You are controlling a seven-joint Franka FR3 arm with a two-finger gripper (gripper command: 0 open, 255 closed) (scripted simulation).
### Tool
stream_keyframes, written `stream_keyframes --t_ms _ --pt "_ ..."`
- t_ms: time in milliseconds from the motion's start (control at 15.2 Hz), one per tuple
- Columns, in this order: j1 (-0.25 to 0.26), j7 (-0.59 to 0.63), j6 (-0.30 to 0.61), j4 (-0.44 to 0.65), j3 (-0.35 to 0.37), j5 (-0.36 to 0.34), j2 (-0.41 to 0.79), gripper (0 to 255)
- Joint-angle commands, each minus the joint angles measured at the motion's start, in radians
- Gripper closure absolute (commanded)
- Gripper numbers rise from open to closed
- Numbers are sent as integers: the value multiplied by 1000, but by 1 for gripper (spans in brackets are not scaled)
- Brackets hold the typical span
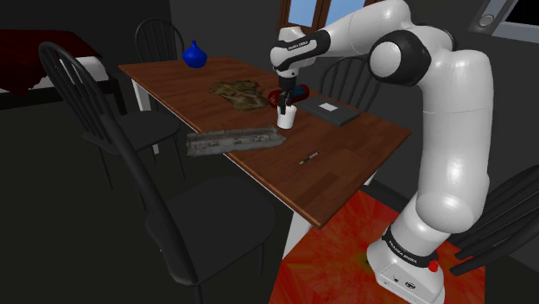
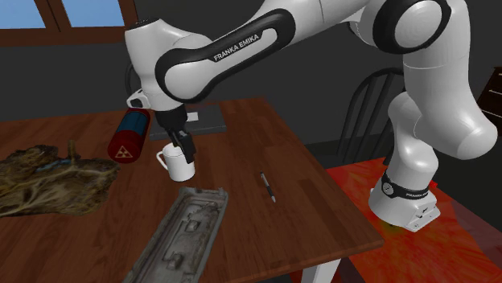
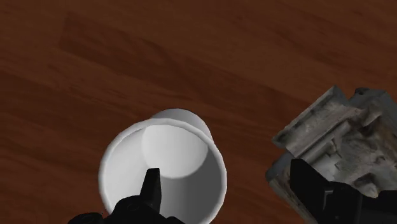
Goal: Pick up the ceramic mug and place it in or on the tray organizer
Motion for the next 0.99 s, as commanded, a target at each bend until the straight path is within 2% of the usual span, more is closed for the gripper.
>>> stream_keyframes --t_ms 0,396,858,924 --pt "-3 -5 12 12 2 3 21 0" --pt "-8 -7 77 -32 3 6 42 0" --pt "-8 -7 77 -31 3 6 42 0" --pt "-8 -7 77 -31 3 6 42 255"
